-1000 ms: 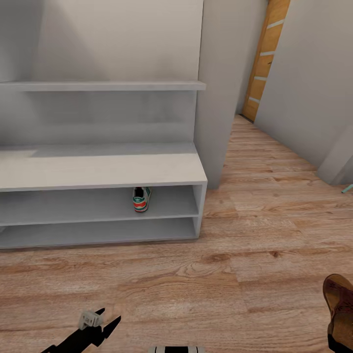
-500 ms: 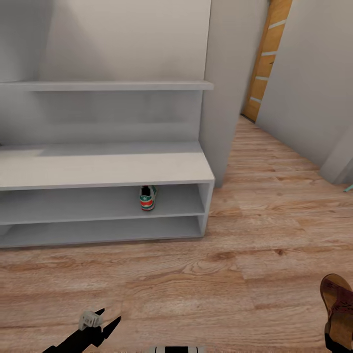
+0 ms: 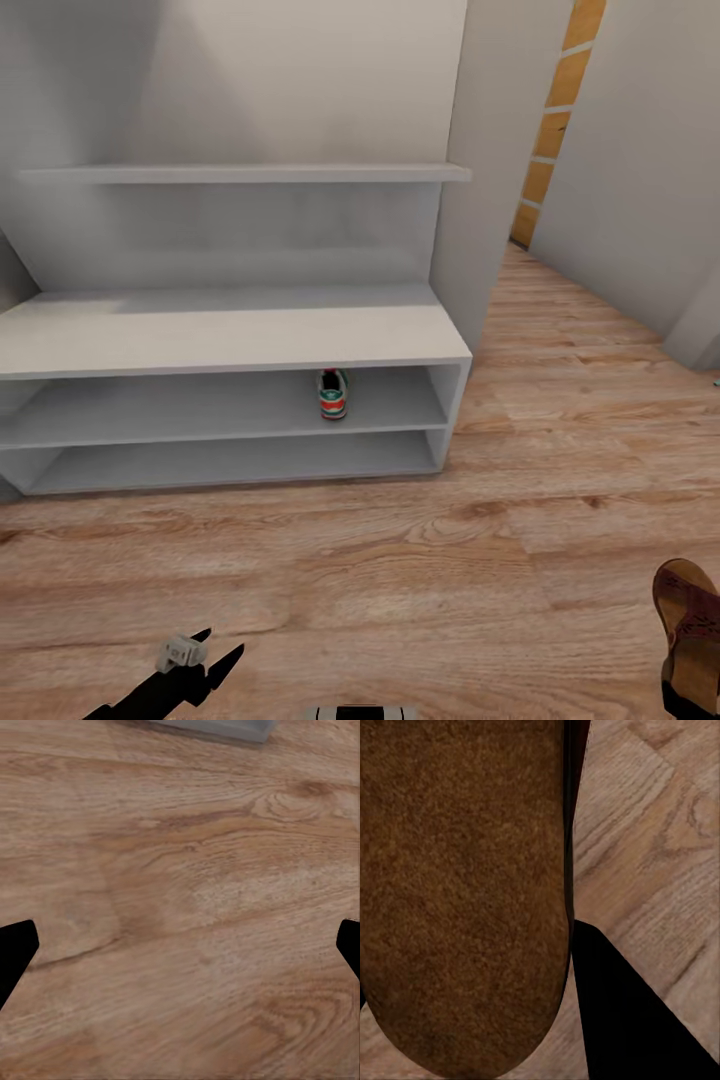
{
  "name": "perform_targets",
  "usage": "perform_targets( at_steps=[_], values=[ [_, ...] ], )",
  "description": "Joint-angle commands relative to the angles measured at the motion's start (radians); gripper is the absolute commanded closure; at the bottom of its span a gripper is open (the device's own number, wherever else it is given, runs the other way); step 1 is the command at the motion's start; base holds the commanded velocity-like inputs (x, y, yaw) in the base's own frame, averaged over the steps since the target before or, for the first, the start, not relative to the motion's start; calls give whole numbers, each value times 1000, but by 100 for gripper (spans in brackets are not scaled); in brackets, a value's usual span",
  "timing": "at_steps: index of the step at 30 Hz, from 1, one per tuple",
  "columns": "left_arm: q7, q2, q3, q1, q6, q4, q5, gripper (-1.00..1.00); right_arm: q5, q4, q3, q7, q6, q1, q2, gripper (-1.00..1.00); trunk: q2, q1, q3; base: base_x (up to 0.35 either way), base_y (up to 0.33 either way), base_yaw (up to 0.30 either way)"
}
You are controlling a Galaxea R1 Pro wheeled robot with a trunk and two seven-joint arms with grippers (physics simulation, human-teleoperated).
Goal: Pick up the two gym shoes and the two sandals from the corridor floor and place them onto the hallstand (shoe rack) in the corridor, making sure they are on the rack and not on the floor. Arrange them so the two gym shoes are next to each other and the two sandals are next to each other.
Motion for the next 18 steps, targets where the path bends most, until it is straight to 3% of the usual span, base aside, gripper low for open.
perform_targets(
  at_steps=[1, 18],
  values=[
    [-5, 0, 2, -1, -2, 2, 3, -100, 4, 0, -9, 6, -2, -1, 0, 100, 0, 0, -1, -121, 290, 0],
    [-5, 0, 3, -1, -1, 2, 6, -100, 4, 2, -9, 5, -2, -1, 1, 100, 0, 0, -1, -137, 290, 0]
  ],
)
